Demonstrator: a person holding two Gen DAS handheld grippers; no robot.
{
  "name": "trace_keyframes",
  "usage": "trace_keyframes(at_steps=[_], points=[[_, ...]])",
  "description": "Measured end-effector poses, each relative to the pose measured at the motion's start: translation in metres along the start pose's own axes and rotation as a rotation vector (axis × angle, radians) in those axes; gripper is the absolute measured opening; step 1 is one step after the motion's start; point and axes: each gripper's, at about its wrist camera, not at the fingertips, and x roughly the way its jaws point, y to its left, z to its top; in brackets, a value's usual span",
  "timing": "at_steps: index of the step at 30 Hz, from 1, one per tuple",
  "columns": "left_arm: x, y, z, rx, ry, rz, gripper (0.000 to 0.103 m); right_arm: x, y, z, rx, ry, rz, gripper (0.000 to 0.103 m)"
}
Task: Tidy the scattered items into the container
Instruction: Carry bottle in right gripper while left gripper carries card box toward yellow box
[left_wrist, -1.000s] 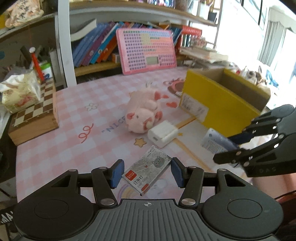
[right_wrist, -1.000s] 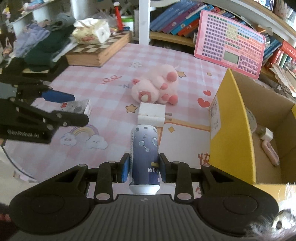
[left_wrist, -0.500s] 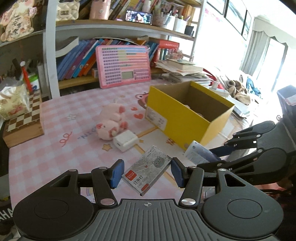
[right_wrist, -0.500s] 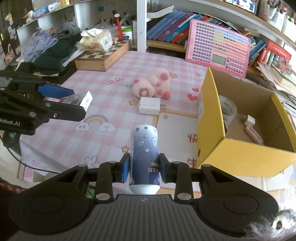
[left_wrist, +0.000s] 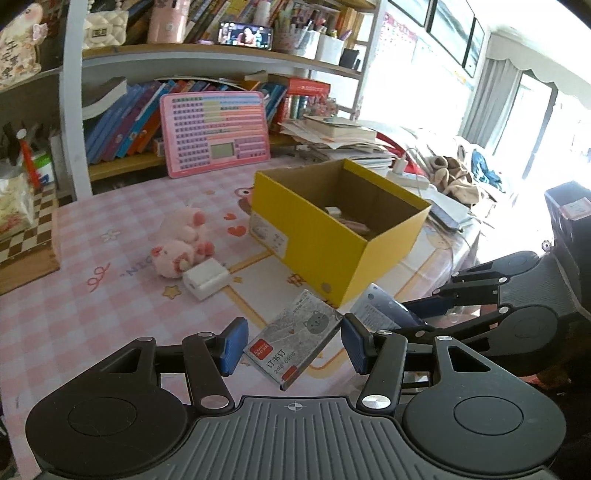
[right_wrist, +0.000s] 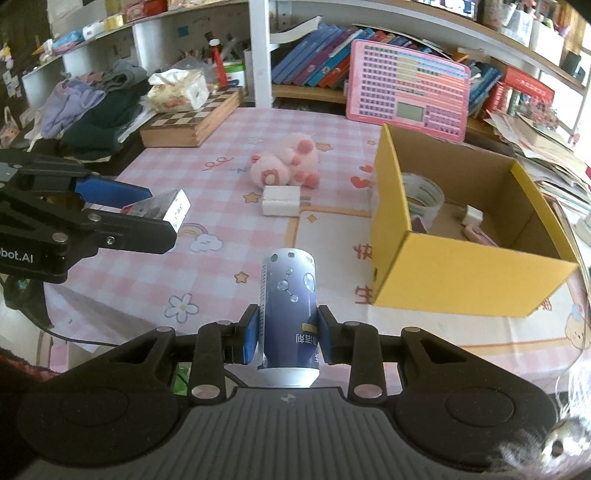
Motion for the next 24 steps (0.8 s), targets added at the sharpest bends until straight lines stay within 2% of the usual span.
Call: trace_keyframes(at_steps=[14,24], points=[[0.025,-0.041,0.015,0.057,0.014,-0.070,0.054,-0.026,-0.040,-0.019,0.061,-0.010,-0.058,0.030],[0.045,-0.067,0.028,0.072,0.025,-0.089,0.054,-0.037,-0.077,-0.029,0.116,-0.013,-0.082,0.030]])
